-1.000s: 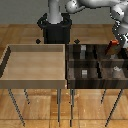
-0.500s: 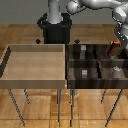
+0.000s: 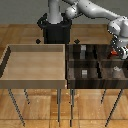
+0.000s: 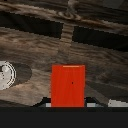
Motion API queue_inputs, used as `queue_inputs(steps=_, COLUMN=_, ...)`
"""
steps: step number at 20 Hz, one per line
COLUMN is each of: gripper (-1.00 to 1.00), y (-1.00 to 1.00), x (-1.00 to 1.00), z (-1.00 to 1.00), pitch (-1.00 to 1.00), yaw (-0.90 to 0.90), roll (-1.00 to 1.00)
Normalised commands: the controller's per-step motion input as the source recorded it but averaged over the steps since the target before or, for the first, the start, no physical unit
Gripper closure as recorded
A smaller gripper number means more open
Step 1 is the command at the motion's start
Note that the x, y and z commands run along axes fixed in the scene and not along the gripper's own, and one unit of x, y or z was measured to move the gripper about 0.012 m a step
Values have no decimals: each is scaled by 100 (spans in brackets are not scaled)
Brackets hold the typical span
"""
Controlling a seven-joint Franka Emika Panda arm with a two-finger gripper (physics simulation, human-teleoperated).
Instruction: Place the box of cereal into the appropriate compartment.
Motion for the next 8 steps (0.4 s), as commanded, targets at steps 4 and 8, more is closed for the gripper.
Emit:
queue_inputs(steps=4, gripper=-100, y=0, x=0, z=0, pitch=0, yaw=0, roll=0)
queue_inputs(steps=8, gripper=-100, y=0, x=0, z=0, pitch=0, yaw=0, roll=0)
